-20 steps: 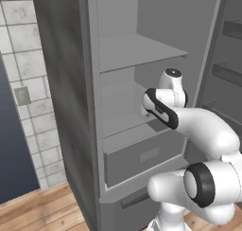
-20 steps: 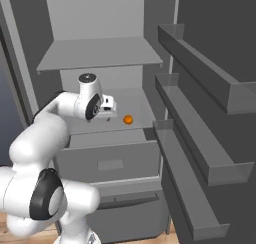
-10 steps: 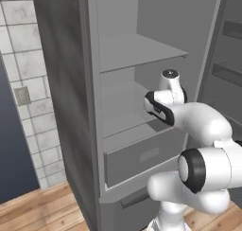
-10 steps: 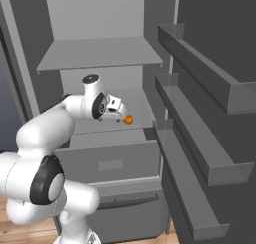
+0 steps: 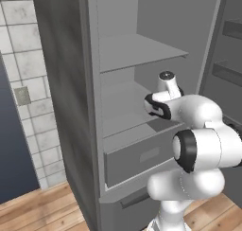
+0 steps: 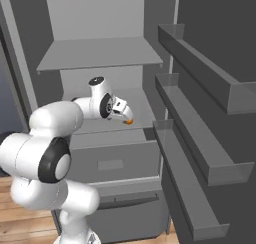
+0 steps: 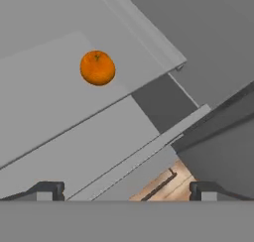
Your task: Retrieve the banana and tangerine from the fridge and place them into the bowl on the dining table.
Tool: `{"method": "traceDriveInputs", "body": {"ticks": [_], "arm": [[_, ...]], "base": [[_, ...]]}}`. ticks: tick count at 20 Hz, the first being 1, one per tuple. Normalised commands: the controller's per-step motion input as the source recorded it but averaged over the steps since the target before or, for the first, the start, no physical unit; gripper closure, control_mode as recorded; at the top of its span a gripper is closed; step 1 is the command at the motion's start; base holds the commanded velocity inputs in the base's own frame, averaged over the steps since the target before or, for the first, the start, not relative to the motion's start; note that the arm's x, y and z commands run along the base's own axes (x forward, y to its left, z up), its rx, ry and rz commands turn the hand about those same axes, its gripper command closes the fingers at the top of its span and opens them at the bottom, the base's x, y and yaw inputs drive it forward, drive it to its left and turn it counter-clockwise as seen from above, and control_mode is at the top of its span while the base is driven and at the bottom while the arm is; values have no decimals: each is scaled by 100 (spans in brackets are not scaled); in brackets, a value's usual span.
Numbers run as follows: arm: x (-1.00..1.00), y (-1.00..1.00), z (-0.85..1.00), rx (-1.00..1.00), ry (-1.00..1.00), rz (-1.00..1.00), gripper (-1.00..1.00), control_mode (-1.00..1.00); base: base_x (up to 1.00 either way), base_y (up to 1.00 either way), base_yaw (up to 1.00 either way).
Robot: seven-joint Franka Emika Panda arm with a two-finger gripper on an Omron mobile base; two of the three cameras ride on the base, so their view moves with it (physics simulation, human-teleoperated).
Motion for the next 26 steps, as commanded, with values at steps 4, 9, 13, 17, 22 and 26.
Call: {"method": "traceDriveInputs", "body": {"ticks": [4, 9, 13, 17, 22, 26], "arm": [[55, -3, -19, 0, -3, -1, -100, -100], [58, 0, -16, 0, -3, 0, -100, -100], [51, 0, -21, 0, -3, 0, -100, -100], [42, 0, -24, 0, 0, 0, -100, -100], [40, 0, -36, 0, 0, 0, -100, -100], [38, 0, -32, 0, 0, 0, -100, -100]], "base": [[0, 0, 0], [0, 0, 0], [0, 0, 0], [0, 0, 0], [0, 0, 0], [0, 0, 0]]}}
